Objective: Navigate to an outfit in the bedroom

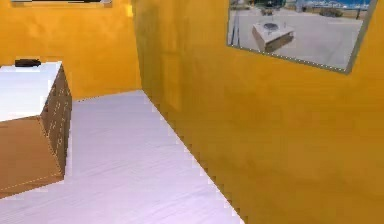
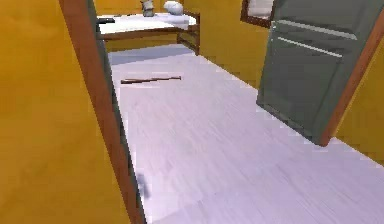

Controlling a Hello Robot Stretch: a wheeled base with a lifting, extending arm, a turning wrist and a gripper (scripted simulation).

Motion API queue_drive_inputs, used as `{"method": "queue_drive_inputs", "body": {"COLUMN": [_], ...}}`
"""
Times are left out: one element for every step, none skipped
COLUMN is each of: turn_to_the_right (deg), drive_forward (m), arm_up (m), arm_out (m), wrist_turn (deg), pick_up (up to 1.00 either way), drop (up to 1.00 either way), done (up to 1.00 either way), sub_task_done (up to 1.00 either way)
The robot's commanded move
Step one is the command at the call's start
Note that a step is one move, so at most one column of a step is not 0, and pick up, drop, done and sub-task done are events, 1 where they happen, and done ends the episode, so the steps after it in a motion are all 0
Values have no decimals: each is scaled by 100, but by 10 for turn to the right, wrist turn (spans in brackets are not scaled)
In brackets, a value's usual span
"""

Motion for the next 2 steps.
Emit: {"method": "queue_drive_inputs", "body": {"turn_to_the_right": [0, -240], "drive_forward": [5, 0], "arm_up": [0, 0], "arm_out": [0, 0], "wrist_turn": [0, 0], "pick_up": [0, 0], "drop": [0, 0], "done": [0, 0], "sub_task_done": [0, 0]}}
